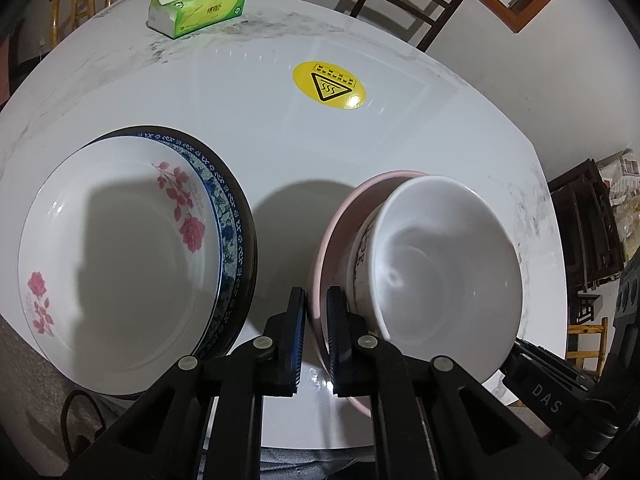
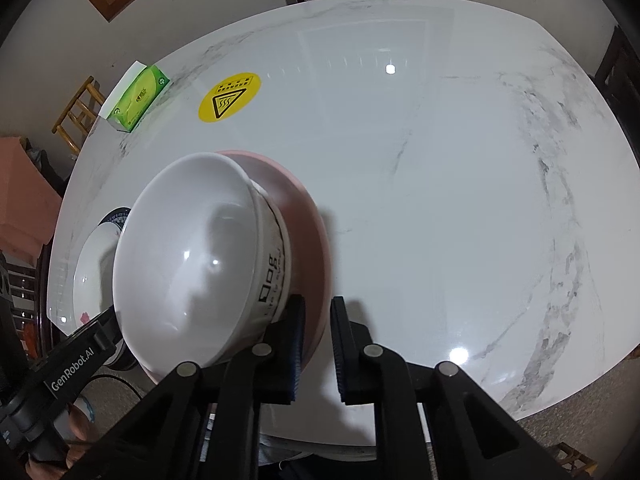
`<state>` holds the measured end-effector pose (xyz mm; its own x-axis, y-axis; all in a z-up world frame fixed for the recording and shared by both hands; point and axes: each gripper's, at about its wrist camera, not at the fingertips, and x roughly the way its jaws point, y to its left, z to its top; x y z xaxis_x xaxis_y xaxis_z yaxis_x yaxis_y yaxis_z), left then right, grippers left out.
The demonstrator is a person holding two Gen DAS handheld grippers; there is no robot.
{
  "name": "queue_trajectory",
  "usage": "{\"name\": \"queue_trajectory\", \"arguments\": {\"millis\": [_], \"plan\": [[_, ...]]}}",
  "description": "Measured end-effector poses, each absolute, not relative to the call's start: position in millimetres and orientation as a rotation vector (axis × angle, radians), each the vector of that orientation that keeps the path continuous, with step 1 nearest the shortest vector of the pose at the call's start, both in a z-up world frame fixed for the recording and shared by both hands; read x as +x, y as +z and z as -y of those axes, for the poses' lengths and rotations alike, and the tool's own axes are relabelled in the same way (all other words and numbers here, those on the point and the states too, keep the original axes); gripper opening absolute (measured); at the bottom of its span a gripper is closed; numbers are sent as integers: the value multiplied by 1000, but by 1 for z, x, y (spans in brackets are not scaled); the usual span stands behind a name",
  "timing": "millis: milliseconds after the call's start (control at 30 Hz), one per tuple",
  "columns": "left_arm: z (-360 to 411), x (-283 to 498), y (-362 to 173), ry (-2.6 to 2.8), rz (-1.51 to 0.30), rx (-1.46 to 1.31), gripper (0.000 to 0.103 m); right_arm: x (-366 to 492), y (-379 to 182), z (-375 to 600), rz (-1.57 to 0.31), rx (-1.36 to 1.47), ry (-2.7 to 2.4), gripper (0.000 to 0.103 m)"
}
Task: Organize plates and bowls
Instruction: 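Lift the nested pink bowl and carry it over the plate stack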
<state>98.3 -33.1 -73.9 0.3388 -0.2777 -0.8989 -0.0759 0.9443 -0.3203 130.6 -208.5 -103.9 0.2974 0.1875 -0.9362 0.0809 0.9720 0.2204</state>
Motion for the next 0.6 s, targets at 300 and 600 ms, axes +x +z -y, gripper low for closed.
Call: {"name": "queue_trajectory", "arguments": {"millis": [300, 600], "plan": [[33, 99, -74, -139, -1229, -324, 6, 132, -104, 207, -1275, 245, 64, 13], [30, 101, -75, -141, -1234, -322, 6, 135, -104, 204, -1279, 239, 64, 13]]}}
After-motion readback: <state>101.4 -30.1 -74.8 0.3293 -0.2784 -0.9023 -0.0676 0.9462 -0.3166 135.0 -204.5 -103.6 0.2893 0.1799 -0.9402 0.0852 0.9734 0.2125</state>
